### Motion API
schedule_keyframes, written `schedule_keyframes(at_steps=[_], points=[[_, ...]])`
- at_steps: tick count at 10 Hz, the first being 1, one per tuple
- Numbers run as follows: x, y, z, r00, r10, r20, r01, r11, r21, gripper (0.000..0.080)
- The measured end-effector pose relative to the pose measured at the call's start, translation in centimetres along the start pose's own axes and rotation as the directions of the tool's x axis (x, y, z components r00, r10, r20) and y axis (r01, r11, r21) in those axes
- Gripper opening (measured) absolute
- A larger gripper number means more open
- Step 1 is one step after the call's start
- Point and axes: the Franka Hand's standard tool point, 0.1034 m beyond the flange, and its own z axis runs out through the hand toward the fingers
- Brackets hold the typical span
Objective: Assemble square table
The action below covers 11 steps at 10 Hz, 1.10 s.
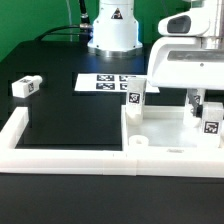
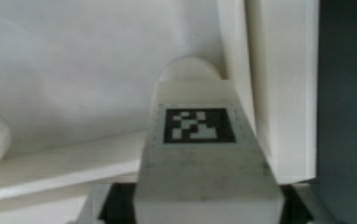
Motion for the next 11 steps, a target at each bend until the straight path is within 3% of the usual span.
schedule_keyframes(at_steps=[2, 3, 6, 8, 9, 11], points=[[-0.05, -0.15, -0.01, 0.985, 0.170, 0.001, -0.170, 0.985, 0.000, 0.0288], [-0.15, -0.46, 0.02, 0.940, 0.342, 0.007, -0.342, 0.940, -0.013, 0.0288], [0.50, -0.37, 0.13, 0.767, 0.641, 0.023, -0.641, 0.767, -0.023, 0.0291], [0.32, -0.51, 0.07, 0.519, 0.852, 0.062, -0.852, 0.522, -0.034, 0.0294], [0.24, -0.62, 0.11, 0.337, 0.938, 0.075, -0.939, 0.341, -0.043, 0.0295], [0.26, -0.71, 0.10, 0.123, 0.990, 0.070, -0.990, 0.127, -0.057, 0.0297]])
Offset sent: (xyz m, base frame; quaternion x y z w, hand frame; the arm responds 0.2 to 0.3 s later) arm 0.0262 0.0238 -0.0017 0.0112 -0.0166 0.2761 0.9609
